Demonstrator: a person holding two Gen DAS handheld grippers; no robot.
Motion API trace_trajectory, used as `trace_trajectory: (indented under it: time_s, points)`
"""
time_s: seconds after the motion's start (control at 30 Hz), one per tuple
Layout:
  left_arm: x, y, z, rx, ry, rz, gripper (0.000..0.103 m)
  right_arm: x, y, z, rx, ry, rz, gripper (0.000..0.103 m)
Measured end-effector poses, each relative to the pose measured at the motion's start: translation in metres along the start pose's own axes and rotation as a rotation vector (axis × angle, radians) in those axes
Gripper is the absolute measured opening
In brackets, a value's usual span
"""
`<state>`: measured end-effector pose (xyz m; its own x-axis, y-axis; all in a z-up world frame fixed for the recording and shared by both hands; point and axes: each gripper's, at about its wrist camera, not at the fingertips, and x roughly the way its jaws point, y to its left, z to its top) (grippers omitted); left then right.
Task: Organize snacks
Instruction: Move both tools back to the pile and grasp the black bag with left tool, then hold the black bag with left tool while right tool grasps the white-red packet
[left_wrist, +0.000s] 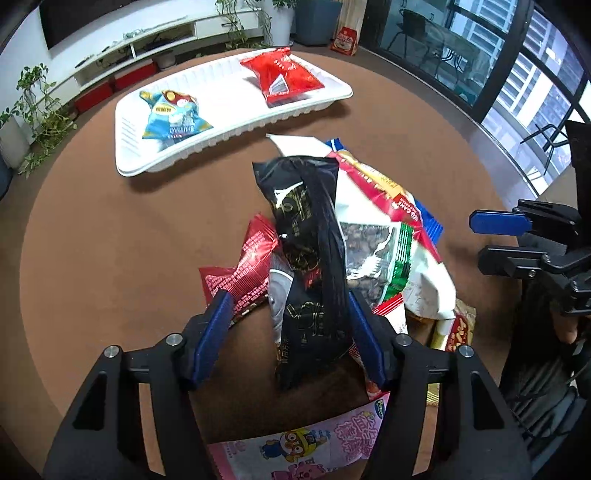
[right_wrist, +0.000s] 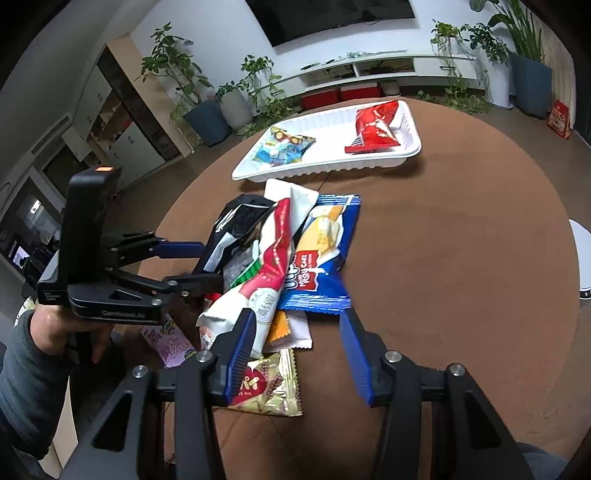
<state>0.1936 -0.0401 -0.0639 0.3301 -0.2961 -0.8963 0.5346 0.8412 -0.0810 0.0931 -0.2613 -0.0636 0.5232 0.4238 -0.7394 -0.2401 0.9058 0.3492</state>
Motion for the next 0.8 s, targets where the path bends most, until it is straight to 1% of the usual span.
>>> trace_trajectory:
  time_s: [0.03, 0.07, 0.1, 0.27, 0.37, 0.63, 0.8]
  points:
    - [0.001, 0.002, 0.000, -0.007, -0.002, -0.008, 0.048, 0.000, 0.001, 0.000, -0.003, 0.000, -0.001, 0.052]
    - [0.001, 0.003, 0.000, -0.011, -0.002, -0.016, 0.042, -0.001, 0.002, 0.000, -0.006, -0.001, -0.004, 0.052]
    - [0.002, 0.004, 0.000, -0.016, 0.000, -0.027, 0.032, -0.002, 0.003, 0.000, -0.009, -0.001, -0.004, 0.051]
    - [0.009, 0.005, -0.002, -0.016, 0.026, -0.024, 0.032, 0.002, 0.009, 0.001, -0.023, 0.016, 0.003, 0.051]
    - [0.009, 0.007, -0.003, -0.032, 0.019, -0.038, 0.032, 0.004, 0.014, 0.003, -0.031, 0.027, -0.011, 0.051]
    - [0.011, 0.016, -0.004, -0.067, 0.008, -0.062, 0.031, 0.020, 0.038, 0.008, -0.046, 0.079, 0.026, 0.051]
    - [0.011, 0.019, -0.006, -0.084, -0.008, -0.076, 0.031, 0.037, 0.034, 0.014, 0.013, 0.129, 0.053, 0.051]
